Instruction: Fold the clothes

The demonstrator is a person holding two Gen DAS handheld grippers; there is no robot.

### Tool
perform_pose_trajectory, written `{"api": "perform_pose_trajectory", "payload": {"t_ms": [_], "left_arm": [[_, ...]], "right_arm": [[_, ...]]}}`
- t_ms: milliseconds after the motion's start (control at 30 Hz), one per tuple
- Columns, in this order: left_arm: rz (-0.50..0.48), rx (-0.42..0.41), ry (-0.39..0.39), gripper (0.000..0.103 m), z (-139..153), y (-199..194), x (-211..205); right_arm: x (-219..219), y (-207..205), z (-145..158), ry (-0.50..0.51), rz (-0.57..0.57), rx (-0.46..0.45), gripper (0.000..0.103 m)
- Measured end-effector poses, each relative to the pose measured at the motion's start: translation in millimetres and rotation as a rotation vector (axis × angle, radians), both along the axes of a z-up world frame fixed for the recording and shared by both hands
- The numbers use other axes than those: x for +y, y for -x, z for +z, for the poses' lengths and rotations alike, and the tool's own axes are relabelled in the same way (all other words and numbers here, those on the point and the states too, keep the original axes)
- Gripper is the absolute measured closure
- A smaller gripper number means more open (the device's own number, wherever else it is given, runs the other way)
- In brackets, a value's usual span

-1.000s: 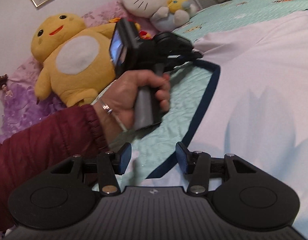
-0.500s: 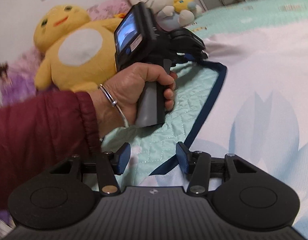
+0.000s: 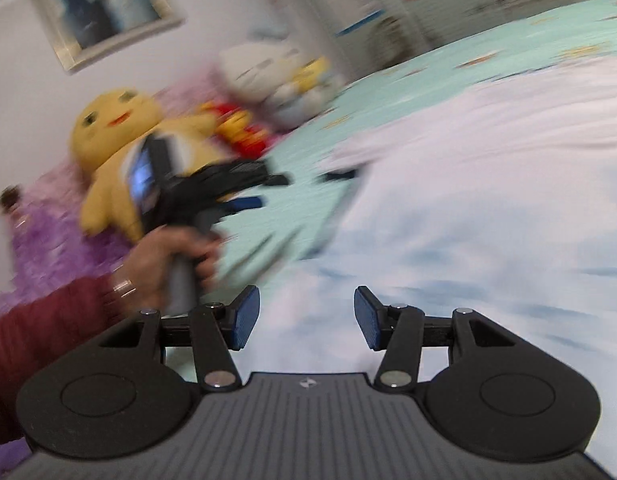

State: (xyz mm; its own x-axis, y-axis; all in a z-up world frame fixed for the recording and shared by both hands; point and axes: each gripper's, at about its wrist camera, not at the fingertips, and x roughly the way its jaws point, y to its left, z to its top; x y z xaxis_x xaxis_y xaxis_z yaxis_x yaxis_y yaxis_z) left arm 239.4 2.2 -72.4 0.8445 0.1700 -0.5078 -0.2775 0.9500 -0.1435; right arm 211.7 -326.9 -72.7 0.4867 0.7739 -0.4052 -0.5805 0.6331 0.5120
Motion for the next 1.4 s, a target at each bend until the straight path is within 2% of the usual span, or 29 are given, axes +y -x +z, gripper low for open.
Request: {"api": "perform_pose_trajectory", "payload": {"t_ms": [33, 100, 167, 200, 267, 400, 467, 533, 667, 700, 767, 800, 900, 1000, 1067, 1100, 1133, 1200, 1233, 1333, 1400], "left_arm": [[-0.077, 0.016, -0.020, 0.042, -3, -6, -19], [-0.114, 0.085, -0.046, 0.047, -18, -18, -39], [-0.058, 0.189, -0.065, 0.065, -41, -24, -37], [-0.045, 0.200, -0.077, 0.072, -48, -20, -34], [-0.039, 0.182, -0.104, 0.072, -56, -8, -29], [-0.003, 0.227, -0.152, 0.072, -46, -2, -36], [0.011, 0.234, -0.173, 0.074, -37, 6, -46], [-0.009, 0.232, -0.196, 0.066, -31, 22, -59], [-0.051, 0.247, -0.239, 0.061, -47, 59, -78], [-0.055, 0.247, -0.255, 0.060, -53, 68, -81], [-0.042, 0.222, -0.273, 0.056, -59, 80, -80], [-0.023, 0.219, -0.262, 0.050, -59, 81, -77], [0.005, 0.229, -0.230, 0.039, -58, 78, -69], [0.020, 0.258, -0.253, 0.039, -52, 75, -74], [0.038, 0.272, -0.251, 0.048, -45, 76, -78], [0.044, 0.262, -0.232, 0.055, -40, 78, -81], [0.035, 0.240, -0.209, 0.055, -36, 78, -84], [0.004, 0.189, -0.155, 0.055, -27, 73, -91], [-0.013, 0.159, -0.115, 0.055, -23, 66, -94], [-0.043, 0.069, 0.046, 0.051, -25, 35, -93], [-0.019, 0.056, 0.087, 0.050, -41, 15, -90]], "right_arm": [[-21, 5, 3, -0.007, -0.037, 0.006, 0.050], [-73, 11, 6, -0.012, -0.156, 0.020, 0.049], [-138, 14, 3, 0.020, -0.364, 0.037, 0.049], [-166, 17, 0, 0.036, -0.436, 0.058, 0.048], [-219, 24, -5, 0.063, -0.560, 0.115, 0.047], [-272, 34, -27, 0.020, -0.608, 0.259, 0.046], [-279, 37, -36, -0.015, -0.577, 0.277, 0.046], [-277, 37, -38, -0.020, -0.564, 0.270, 0.046], [-275, 42, -38, 0.003, -0.497, 0.242, 0.051], [-275, 42, -39, 0.024, -0.480, 0.237, 0.057], [-273, 40, -42, 0.071, -0.458, 0.234, 0.080], [-274, 40, -45, 0.096, -0.456, 0.238, 0.103], [-278, 41, -50, 0.115, -0.454, 0.255, 0.103], [-283, 41, -49, 0.086, -0.461, 0.285, 0.103], [-289, 40, -45, 0.036, -0.456, 0.298, 0.099], [-295, 37, -42, -0.014, -0.464, 0.295, 0.094], [-301, 32, -38, -0.070, -0.480, 0.287, 0.084], [-311, 8, -31, -0.159, -0.524, 0.265, 0.070], [-313, -10, -29, -0.187, -0.539, 0.260, 0.067], [-308, -85, -36, -0.283, -0.567, 0.293, 0.067], [-296, -138, -50, -0.387, -0.555, 0.363, 0.066]]}}
